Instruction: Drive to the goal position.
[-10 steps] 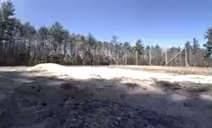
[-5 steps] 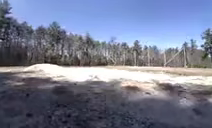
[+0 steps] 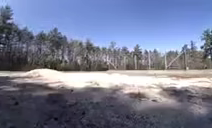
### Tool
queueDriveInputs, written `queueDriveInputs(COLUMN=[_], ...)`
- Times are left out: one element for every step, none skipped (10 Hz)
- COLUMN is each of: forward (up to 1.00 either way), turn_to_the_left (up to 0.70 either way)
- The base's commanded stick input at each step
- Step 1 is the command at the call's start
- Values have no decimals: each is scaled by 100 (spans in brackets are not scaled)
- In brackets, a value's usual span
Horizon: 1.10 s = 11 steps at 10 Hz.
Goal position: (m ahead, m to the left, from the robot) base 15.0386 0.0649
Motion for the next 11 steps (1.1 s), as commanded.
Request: queueDriveInputs(forward=[70,70,70,70,70,70,70,70,70,70,70], turn_to_the_left=[0,0,0,0,0,0,0,0,0,0,0])
